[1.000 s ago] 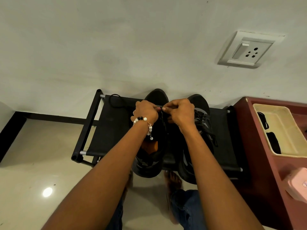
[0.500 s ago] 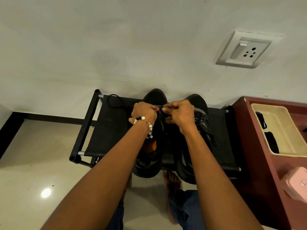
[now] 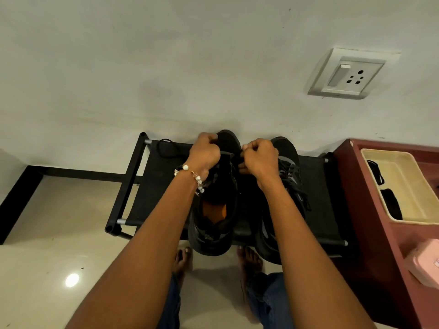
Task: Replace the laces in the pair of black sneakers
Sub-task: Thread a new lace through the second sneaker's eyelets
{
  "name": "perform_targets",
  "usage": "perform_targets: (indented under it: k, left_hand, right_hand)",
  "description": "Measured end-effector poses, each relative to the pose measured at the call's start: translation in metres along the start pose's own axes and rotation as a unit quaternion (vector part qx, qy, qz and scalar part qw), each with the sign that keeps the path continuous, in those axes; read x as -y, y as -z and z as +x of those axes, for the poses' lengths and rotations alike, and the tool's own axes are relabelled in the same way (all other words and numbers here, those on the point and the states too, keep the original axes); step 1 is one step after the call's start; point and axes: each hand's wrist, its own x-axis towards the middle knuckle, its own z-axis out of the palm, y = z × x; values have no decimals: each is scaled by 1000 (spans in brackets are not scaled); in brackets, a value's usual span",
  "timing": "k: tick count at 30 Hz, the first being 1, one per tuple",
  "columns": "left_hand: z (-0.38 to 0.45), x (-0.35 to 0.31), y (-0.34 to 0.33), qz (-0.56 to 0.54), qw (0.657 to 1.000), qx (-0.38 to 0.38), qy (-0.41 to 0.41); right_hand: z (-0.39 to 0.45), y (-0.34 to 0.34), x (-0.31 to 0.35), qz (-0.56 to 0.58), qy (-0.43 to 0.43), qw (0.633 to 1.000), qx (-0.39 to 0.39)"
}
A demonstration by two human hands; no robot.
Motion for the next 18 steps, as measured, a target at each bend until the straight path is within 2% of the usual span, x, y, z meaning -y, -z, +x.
perform_targets:
  k: [4, 7, 9, 11, 15, 18]
  left_hand:
    - [-14, -13, 14, -68, 996, -6, -49]
    - [-20, -15, 14, -112, 991, -16, -66]
    - [-26, -19, 13, -138, 986, -14, -89]
    - [-28, -24, 12, -161, 982, -9, -103]
    - [-29, -20, 9, -185, 975, 4, -122]
    - [-29, -18, 9, -213, 970, 46, -106]
  right_hand:
    - [-6, 17, 20, 152, 31, 987, -43]
    - [-17, 29, 43, 358, 88, 929, -32]
    - [-22, 36, 55, 437, 139, 889, -19]
    - [-23, 37, 58, 434, 165, 885, -9]
    - [-19, 22, 43, 252, 125, 959, 34]
    - [-17, 12, 32, 174, 110, 975, 79]
